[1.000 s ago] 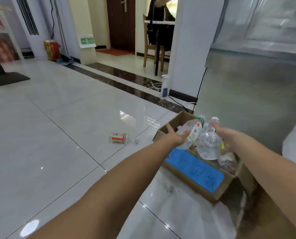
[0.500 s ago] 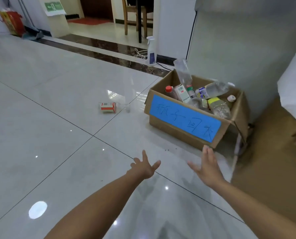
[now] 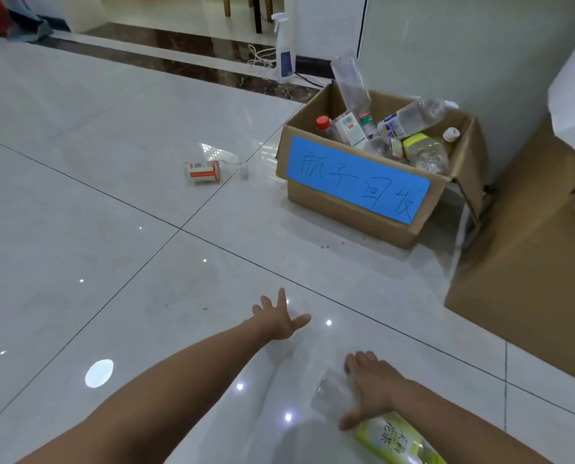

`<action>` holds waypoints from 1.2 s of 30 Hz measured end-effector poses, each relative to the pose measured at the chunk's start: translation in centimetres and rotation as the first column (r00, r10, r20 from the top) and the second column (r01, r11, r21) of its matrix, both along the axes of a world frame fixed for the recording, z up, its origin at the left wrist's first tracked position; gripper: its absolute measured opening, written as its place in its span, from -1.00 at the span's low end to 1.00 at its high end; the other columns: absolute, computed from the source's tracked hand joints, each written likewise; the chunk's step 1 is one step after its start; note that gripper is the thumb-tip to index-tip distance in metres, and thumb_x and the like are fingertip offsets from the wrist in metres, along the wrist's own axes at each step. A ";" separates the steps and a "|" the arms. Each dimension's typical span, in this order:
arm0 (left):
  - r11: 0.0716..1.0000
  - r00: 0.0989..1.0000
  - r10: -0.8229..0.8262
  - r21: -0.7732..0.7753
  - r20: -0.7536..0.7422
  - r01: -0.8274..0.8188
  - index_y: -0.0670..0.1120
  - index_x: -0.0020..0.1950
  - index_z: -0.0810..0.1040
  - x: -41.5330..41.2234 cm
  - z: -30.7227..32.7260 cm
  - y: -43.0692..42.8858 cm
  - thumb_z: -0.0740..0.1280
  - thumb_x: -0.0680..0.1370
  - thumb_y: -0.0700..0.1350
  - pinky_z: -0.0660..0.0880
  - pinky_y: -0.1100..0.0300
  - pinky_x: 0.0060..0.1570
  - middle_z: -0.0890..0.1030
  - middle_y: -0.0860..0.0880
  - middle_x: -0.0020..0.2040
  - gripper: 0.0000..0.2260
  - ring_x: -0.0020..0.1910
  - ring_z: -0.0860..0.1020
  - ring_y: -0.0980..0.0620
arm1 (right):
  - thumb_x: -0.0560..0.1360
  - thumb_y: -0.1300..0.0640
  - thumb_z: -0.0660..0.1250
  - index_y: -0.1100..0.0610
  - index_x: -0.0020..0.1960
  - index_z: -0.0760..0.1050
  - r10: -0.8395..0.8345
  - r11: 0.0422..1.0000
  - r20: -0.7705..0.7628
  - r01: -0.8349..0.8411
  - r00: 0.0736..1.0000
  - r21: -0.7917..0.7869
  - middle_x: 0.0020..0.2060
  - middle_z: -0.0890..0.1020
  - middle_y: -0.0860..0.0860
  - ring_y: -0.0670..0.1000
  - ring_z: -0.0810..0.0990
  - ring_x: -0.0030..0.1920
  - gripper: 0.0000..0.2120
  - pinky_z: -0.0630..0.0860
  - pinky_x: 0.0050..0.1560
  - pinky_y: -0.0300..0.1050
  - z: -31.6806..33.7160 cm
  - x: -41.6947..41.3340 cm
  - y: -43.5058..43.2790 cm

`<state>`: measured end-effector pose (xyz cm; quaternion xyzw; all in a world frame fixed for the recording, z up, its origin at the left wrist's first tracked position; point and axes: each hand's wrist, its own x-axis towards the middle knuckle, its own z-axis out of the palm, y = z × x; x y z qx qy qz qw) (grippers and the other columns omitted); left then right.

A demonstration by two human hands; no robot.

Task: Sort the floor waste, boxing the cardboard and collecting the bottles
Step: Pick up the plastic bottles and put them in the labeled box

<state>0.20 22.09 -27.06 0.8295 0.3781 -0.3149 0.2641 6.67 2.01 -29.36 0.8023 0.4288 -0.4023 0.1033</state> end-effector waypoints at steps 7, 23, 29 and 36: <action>0.999 0.999 0.040 0.009 0.008 -0.040 -0.01 0.57 -0.28 -0.2 0.1 1.3 0.07 0.53 0.36 0.06 -0.14 0.47 -0.08 -0.24 0.57 -0.18 0.53 0.02 -0.30 | 0.23 -0.36 0.42 0.01 0.03 0.29 -0.240 0.970 -0.047 0.242 0.970 0.021 0.09 0.48 -0.01 0.03 0.50 0.12 -0.38 0.34 -0.05 -0.13 -0.4 0.0 2.3; 0.980 0.988 0.109 0.152 0.111 -0.125 0.09 0.57 -0.24 -3.8 -0.2 12.4 -0.03 0.57 0.33 0.13 -0.30 0.38 -0.16 -0.03 0.60 -0.31 0.57 -0.08 -0.14 | 0.29 0.04 0.49 0.28 0.45 0.05 -0.822 0.567 0.007 0.817 0.570 0.107 0.33 0.36 0.19 0.18 0.42 0.32 -0.08 0.43 0.26 -0.09 0.7 5.8 14.8; 0.991 0.981 0.034 0.119 0.191 -0.058 0.12 0.57 -0.26 -1.8 6.7 17.8 -0.01 0.56 0.34 0.05 -0.30 0.40 -0.22 0.01 0.59 -0.30 0.58 -0.17 -0.08 | 0.29 -0.02 0.51 0.23 0.38 0.18 -0.722 0.680 -0.091 0.728 0.686 0.084 0.21 0.44 0.09 0.08 0.49 0.20 -0.18 0.44 -0.02 -0.17 7.1 6.7 20.9; 0.982 0.987 -0.014 0.189 0.162 -0.017 0.09 0.57 -0.27 5.5 12.5 24.5 0.01 0.58 0.32 0.00 -0.34 0.41 -0.25 0.01 0.59 -0.29 0.57 -0.22 -0.09 | 0.25 0.00 0.51 0.18 0.31 0.22 -0.717 0.660 -0.237 0.748 0.656 0.076 0.10 0.43 0.05 0.09 0.48 0.13 -0.24 0.61 -0.02 0.02 12.9 10.5 26.2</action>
